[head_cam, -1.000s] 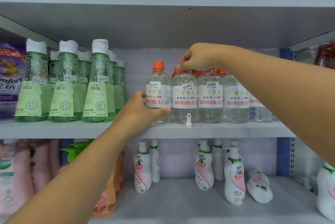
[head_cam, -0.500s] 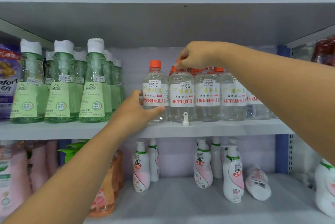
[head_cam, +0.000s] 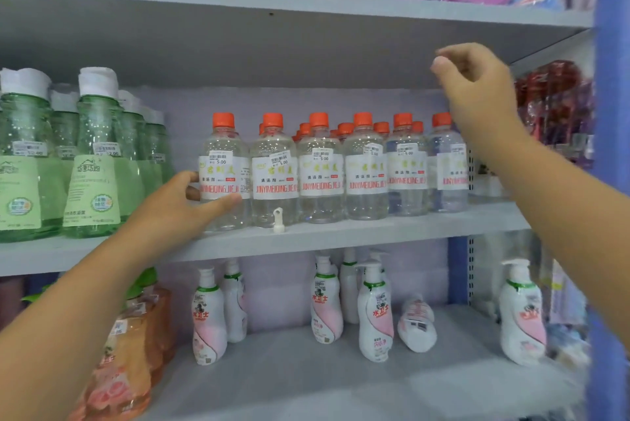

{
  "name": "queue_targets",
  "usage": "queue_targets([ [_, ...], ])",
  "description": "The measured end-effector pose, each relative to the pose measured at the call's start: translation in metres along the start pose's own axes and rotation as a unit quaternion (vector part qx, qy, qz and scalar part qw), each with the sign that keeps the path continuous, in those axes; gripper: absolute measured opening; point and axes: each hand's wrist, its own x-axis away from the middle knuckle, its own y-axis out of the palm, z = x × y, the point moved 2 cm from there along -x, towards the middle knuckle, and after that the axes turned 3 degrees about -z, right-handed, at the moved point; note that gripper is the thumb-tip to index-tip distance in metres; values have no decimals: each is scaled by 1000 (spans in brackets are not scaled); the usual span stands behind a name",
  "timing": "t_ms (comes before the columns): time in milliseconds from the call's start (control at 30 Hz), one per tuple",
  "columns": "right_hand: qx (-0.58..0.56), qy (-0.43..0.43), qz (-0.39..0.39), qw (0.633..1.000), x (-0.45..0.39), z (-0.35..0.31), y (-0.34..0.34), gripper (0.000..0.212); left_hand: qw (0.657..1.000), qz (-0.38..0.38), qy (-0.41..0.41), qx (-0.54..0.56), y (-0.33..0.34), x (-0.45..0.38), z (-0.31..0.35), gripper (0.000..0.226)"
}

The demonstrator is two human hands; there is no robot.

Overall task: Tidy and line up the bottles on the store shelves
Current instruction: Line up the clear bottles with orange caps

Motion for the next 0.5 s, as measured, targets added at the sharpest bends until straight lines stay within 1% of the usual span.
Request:
queue_targets([
  [33, -9, 34, 30, 999, 12, 22, -14, 32, 1000, 2, -7, 2, 2, 0, 3, 85],
  [67, -13, 77, 33, 996, 23, 43, -23, 34, 1000, 3, -13, 1, 4, 0, 6, 78],
  [100, -12, 125, 14, 992, 34, 63, -28, 40, 1000, 6, -15, -1, 7, 0, 9, 72],
  [167, -11, 206, -57, 977, 49, 94, -31, 55, 1000, 18, -18, -9, 10, -1, 13, 64],
  [233, -8, 249, -132, 960, 57, 110, -28, 69, 999, 22, -25, -3, 9, 0, 14, 58],
  [267, -9, 260, -166, 951, 58, 115, -27, 70, 999, 18, -26, -3, 9, 1, 14, 56],
  [333, -10, 262, -229, 937, 56, 120, -26, 57, 999, 8, -28, -16, 8, 4, 15, 53],
  [367, 0, 258, -247, 934, 56, 121, -26, 50, 999, 7, -28, -18, 8, 5, 16, 51],
  [433, 14, 257, -252, 933, 56, 121, -26, 43, 1000, 3, -24, -5, 6, 5, 17, 47],
  [500, 19, 255, -241, 936, 58, 120, -26, 47, 1000, -12, -25, 6, 4, 6, 16, 49],
])
